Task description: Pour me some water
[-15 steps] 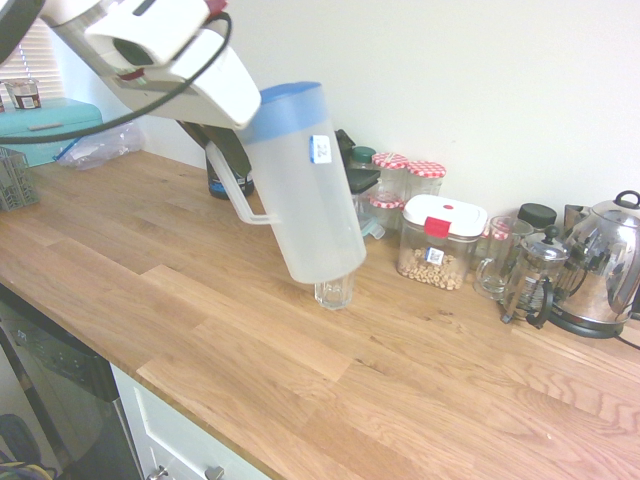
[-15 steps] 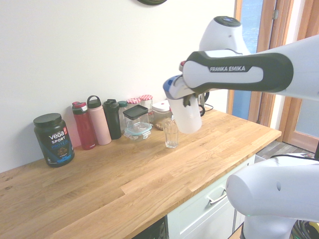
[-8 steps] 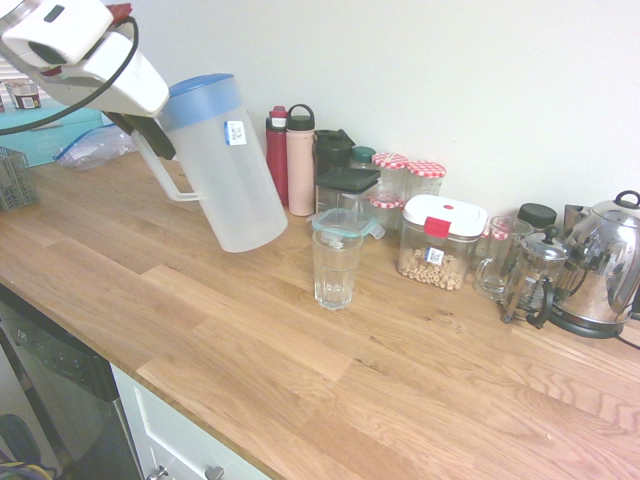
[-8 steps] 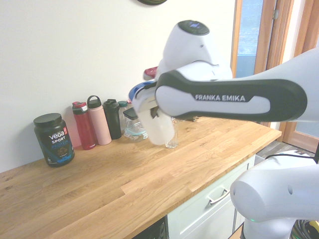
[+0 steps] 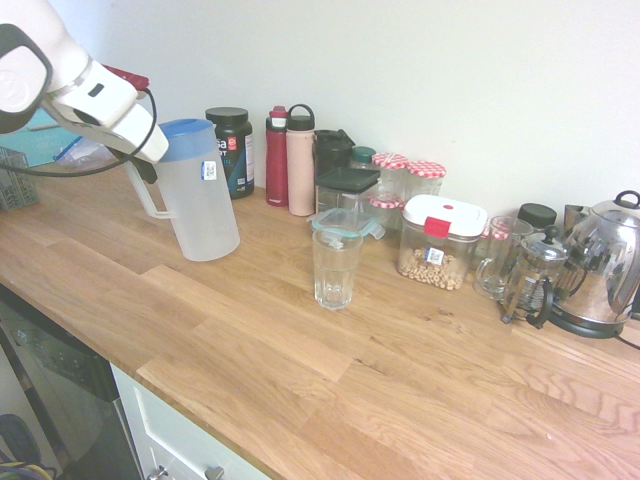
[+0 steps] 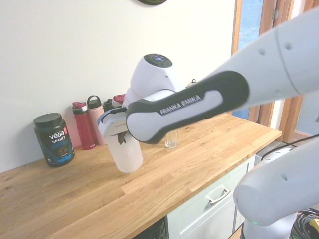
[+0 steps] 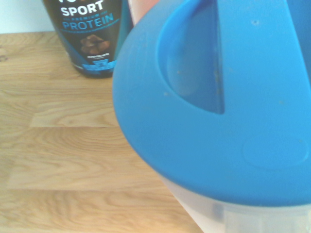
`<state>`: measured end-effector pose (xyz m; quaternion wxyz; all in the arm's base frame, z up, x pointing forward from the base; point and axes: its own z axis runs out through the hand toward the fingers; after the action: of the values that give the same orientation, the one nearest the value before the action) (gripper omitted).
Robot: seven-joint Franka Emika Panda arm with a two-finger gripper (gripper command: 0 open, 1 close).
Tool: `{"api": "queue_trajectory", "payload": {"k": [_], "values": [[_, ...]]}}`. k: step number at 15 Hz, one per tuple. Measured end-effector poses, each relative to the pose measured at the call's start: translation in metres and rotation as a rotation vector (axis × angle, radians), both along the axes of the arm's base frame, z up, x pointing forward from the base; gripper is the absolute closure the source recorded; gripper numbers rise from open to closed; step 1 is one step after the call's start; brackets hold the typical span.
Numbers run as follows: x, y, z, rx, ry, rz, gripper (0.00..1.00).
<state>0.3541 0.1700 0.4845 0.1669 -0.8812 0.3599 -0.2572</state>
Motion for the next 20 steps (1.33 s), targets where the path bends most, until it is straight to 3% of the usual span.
{"api": "queue_trajectory", "payload": {"k": [7,8,20], "values": [[0.058,0.021,-0.019,0.091,0.062,0.036,1.00],[0.060,0.023,-0.020,0.092,0.064,0.037,0.00],[0.061,0.027,-0.020,0.044,0.088,0.036,0.00]]}}
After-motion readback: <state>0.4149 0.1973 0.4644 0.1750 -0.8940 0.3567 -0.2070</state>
